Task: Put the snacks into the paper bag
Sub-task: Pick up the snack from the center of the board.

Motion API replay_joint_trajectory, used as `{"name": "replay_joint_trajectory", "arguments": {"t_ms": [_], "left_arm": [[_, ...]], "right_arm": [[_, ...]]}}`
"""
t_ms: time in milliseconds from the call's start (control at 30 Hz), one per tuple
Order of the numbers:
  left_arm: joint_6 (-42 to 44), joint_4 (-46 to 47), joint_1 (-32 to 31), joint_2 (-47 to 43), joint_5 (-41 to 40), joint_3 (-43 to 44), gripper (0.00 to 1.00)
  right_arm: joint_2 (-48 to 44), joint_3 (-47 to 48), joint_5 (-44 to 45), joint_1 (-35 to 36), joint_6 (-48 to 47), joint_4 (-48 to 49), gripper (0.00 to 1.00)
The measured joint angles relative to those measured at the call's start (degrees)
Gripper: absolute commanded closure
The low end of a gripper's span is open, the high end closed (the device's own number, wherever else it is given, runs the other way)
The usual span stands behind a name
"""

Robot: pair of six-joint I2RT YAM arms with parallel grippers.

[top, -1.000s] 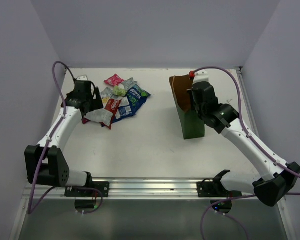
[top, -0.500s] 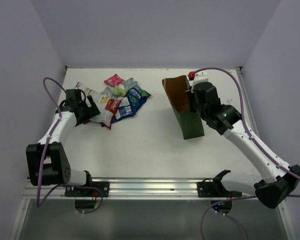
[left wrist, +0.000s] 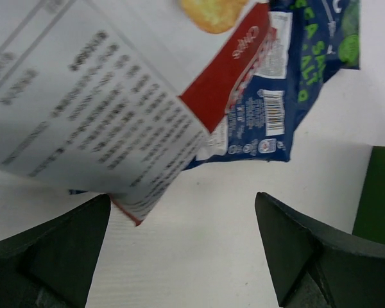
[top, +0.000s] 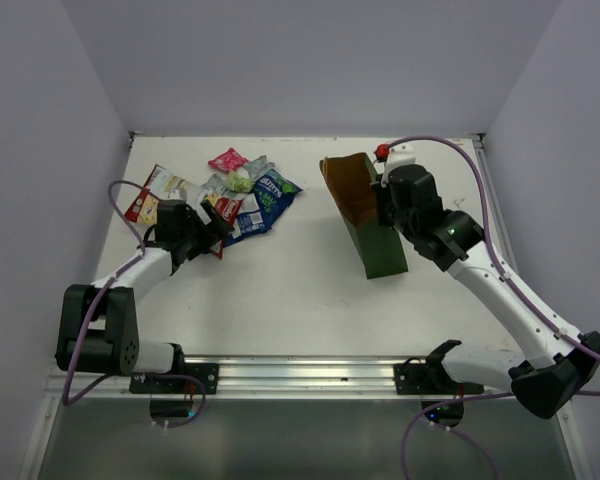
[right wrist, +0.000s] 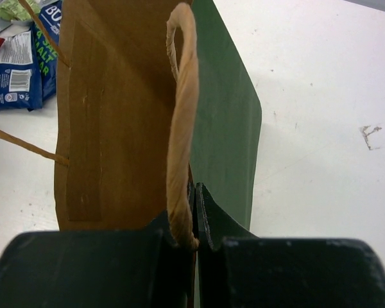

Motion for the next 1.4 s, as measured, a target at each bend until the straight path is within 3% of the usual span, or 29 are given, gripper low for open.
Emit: {"name": "replay_joint_trajectory", "arguments": {"t_ms": [200, 533, 667, 867, 967, 1100, 1267, 1400], "left_arm": [[-2.54, 7.58, -4.98, 3.72, 0.33, 1.57, 0.01], [-4.07, 13.57, -10.38, 19.04, 0.59, 15.78, 0.01], [-3.76, 13.38, -12.04, 21.44, 1.14, 21.22, 0.01], [1.25, 6.38, -11.91, 17.55, -0.68, 26.8, 0.0], [4.44, 1.09, -9.75, 13.88, -0.61, 28.83, 0.0], [9.31, -4.5, -1.18, 9.64, 0.02, 31.56, 0.0], [14.23, -10.43, 10.93, 9.38, 1.27, 35.54, 0.0], [16.79, -13.64, 17.03, 11.13, 3.63, 37.53, 0.0]], "right_arm": [[-0.79, -0.2, 0.04, 0.0, -0.02, -0.02, 1.0], [-1.22, -0.22, 0.04, 0.02, -0.02, 0.02, 1.0], [-1.22, -0.22, 0.04, 0.0, -0.02, 0.02, 1.0], [-1.22, -0.22, 0.02, 0.02, -0.04, 0.0, 1.0], [-1.22, -0.22, -0.13, 0.0, -0.02, 0.0, 1.0], [-1.4, -0.22, -1.22, 0.0, 0.0, -0.04, 1.0], [-1.66, -0.22, -2.49, 0.0, 0.0, -0.13, 1.0], [-1.75, -0.22, -3.08, -0.02, 0.0, -0.15, 1.0]]}}
